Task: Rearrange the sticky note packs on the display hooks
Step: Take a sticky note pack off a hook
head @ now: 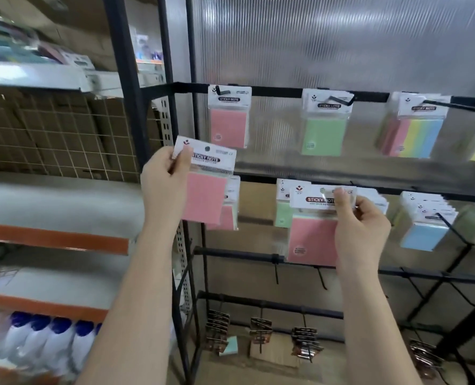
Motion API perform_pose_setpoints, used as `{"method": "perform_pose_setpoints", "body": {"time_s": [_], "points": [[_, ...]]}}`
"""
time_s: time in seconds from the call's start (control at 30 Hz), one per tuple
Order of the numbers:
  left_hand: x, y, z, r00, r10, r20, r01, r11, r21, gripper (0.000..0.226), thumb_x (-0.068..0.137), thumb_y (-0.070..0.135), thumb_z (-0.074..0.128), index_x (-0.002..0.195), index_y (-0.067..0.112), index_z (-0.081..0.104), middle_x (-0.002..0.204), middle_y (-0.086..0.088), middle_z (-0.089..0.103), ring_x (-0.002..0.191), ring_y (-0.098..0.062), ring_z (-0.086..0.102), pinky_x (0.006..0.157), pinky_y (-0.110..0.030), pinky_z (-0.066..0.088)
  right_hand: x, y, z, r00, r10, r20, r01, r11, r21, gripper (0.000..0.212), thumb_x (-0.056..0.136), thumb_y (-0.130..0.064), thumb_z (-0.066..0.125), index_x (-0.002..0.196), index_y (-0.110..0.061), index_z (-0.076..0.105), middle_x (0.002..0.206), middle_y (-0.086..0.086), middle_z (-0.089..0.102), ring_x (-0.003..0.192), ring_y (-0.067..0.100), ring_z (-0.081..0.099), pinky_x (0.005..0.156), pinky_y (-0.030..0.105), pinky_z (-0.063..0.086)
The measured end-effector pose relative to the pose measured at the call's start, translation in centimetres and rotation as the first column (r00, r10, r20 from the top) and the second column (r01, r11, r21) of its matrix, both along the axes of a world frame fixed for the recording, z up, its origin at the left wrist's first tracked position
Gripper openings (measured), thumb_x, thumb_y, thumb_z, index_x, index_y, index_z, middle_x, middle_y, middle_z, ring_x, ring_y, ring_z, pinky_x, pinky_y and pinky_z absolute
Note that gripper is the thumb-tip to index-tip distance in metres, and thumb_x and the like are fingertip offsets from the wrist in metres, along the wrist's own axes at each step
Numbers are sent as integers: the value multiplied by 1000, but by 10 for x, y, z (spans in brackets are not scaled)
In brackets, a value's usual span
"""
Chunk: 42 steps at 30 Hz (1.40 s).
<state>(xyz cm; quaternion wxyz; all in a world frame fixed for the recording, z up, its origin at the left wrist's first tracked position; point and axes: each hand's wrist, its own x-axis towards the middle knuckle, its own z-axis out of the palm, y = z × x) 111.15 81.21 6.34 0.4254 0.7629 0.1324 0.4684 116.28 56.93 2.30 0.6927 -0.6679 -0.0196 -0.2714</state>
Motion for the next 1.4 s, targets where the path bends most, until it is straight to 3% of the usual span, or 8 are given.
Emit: {"method": "perform_pose_setpoints", "body": {"time_s": [0.13, 0.27, 0.53, 0.73, 0.97, 1.13, 1.3, 1.4], "points": [[17, -5, 19, 989, -36, 146, 42, 999, -32, 28, 94, 40, 52, 69, 29, 47, 69, 20, 62, 63, 10, 61, 38, -9, 37, 21, 6, 5, 999, 19, 30, -19, 1000, -23, 40, 90, -35, 62, 65, -6, 51, 47, -13, 28, 46, 5, 24, 44, 16, 21], [38, -5, 29, 970, -11, 242, 33, 995, -90, 26, 92, 44, 52, 83, 20, 56, 80, 12, 66, 68, 4, 65, 44, -9, 39, 44, 8, 11, 998, 26, 56, -22, 997, -69, 44, 90, -38, 61, 68, 0, 53, 59, 0, 39, 47, 4, 29, 42, 14, 25], [68, -2, 56, 935, -4, 355, 27, 998, -58, 28, 93, 41, 53, 94, 14, 59, 97, 4, 69, 81, -3, 67, 63, -13, 51, 71, 19, 20, 992, 57, 112, -50, 996, -70, 44, 91, -35, 61, 56, -13, 44, 43, -16, 36, 43, 1, 29, 41, 12, 23], [88, 4, 58, 936, 12, 352, 11, 998, -63, 23, 92, 36, 55, 81, 16, 57, 76, 16, 61, 69, 8, 62, 56, -8, 44, 74, 28, 15, 995, 16, 97, -9, 998, -67, 45, 89, -39, 61, 51, -24, 42, 43, -17, 34, 45, 2, 28, 43, 14, 23], [107, 19, 52, 945, -66, 321, 80, 996, -31, 28, 91, 33, 55, 68, 19, 52, 72, -7, 62, 70, -24, 61, 60, -33, 47, 71, 45, 6, 995, -50, 90, 54, 998, -44, 48, 89, -40, 62, 66, 1, 50, 51, -13, 35, 48, 3, 28, 44, 15, 22], [128, 26, 50, 957, -148, 249, 160, 987, -26, 28, 93, 37, 56, 67, 31, 47, 71, 7, 58, 69, -12, 60, 60, -28, 46, 67, 51, 6, 994, -87, 60, 90, 995, -50, 46, 89, -41, 61, 61, -8, 48, 43, -16, 36, 44, 2, 30, 42, 13, 23], [151, 32, 50, 970, -135, 204, 152, 986, -68, 23, 88, 37, 60, 74, 20, 53, 76, 2, 59, 79, -21, 62, 66, -45, 55, 64, 53, 8, 993, -104, 59, 106, 994, -25, 47, 90, -39, 61, 57, -12, 42, 40, -16, 32, 43, 3, 27, 42, 14, 22], [163, 33, 55, 981, -87, 171, 112, 983, -145, 27, 87, 30, 62, 65, 28, 47, 73, 11, 55, 76, -9, 60, 64, -36, 57, 63, 55, 9, 992, -104, 71, 106, 994, -19, 46, 90, -37, 61, 58, -9, 44, 40, -17, 32, 42, 2, 28, 41, 13, 23]]}}
